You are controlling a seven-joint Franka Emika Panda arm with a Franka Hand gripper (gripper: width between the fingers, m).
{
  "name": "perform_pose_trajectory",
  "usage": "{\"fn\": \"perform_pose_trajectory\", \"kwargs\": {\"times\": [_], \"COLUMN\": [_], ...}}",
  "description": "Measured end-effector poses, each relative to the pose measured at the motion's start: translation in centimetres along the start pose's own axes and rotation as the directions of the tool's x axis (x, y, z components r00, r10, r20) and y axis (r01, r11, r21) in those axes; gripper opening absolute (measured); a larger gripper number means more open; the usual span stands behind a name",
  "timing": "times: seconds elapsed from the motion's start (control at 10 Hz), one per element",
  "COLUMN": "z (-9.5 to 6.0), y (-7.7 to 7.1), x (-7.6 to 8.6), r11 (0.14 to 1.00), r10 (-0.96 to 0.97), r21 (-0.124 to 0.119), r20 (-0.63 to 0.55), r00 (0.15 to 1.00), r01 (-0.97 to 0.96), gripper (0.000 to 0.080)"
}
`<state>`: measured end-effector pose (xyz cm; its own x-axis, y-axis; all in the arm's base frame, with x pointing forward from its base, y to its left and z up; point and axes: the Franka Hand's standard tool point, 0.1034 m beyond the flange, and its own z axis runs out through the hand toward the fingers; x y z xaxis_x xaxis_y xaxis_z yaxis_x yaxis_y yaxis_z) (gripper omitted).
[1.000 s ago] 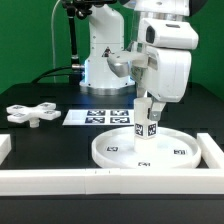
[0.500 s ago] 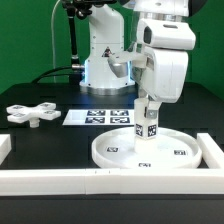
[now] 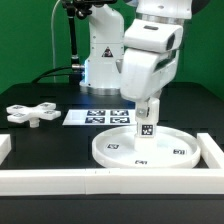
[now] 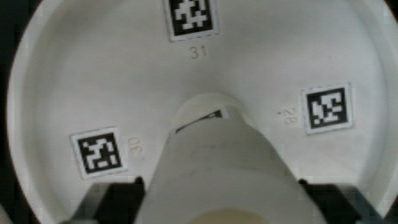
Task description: Assemble round table
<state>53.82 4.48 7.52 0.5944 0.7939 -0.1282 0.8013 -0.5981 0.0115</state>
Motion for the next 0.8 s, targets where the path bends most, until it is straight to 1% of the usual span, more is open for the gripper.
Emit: {"fn": "perform_pose_trajectory", "kwargs": {"times": [0.3, 0.5, 0.6, 0.7, 0.8], "z": [0.01, 0.01, 0.01, 0.17, 0.25], "y": [-0.01, -0.03, -0.03, -0.09, -0.1], "x": [0.01, 0.03, 0.0, -0.28, -0.4], "r11": [0.981, 0.956, 0.93, 0.861, 0.78], "r10": [0.194, 0.293, 0.367, 0.507, 0.624], "r21": [0.001, 0.002, 0.006, 0.04, 0.064], "r20": [-0.001, -0.001, -0.002, -0.007, -0.009], "r00": [0.981, 0.956, 0.93, 0.862, 0.781], "r01": [-0.194, -0.293, -0.367, -0.507, -0.623], "gripper": [0.0409, 0.0409, 0.0409, 0.0409, 0.0409]}}
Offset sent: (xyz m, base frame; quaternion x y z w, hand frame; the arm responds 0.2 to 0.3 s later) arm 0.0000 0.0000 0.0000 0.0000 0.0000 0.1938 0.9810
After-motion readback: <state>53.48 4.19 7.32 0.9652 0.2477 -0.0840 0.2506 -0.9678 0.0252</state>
